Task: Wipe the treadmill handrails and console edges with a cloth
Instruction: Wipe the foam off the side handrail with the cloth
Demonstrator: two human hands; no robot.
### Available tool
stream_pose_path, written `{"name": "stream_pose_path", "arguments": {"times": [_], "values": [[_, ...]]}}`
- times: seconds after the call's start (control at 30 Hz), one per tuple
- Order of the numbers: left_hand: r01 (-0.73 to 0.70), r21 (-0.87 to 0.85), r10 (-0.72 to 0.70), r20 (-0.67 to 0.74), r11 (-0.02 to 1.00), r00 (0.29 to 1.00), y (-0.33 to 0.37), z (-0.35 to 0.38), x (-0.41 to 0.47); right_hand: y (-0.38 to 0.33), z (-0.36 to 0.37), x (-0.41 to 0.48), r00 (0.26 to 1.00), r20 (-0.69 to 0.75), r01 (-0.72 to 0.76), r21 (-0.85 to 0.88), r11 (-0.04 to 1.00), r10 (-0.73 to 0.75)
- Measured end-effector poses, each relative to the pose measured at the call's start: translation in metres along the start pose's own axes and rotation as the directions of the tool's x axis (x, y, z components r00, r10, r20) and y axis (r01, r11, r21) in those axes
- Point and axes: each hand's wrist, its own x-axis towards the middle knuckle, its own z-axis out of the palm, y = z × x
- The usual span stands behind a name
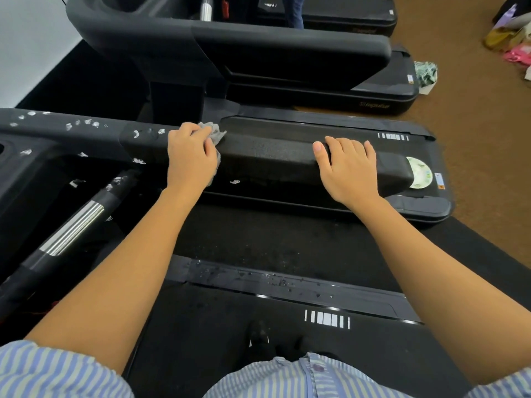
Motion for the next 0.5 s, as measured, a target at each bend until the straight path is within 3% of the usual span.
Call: {"name": "stream_pose_path", "arguments": {"times": [0.2, 0.27, 0.4, 0.5], "values": [[-0.108, -0.059, 0.109, 0.004, 0.992, 0.994, 0.022, 0.008, -0.024, -0.004, 0.001, 0.001, 1.000, -0.012, -0.028, 0.008, 1.000, 0.028], [-0.109, -0.140, 0.113, 0.021, 0.984, 0.993, 0.024, 0.010, -0.032, -0.010, 0.002, -0.001, 0.997, -0.029, -0.064, 0.090, 0.994, 0.067], [0.012, -0.473, 0.008, 0.041, 0.881, 0.999, 0.035, 0.001, -0.056, -0.044, 0.002, -0.016, 0.988, -0.152, 0.091, 0.417, 0.904, -0.029], [0.209, -0.649, -0.126, 0.172, 0.731, 0.977, 0.043, -0.003, -0.072, -0.075, 0.000, -0.033, 0.977, -0.148, 0.211, 0.558, 0.803, -0.154]]}}
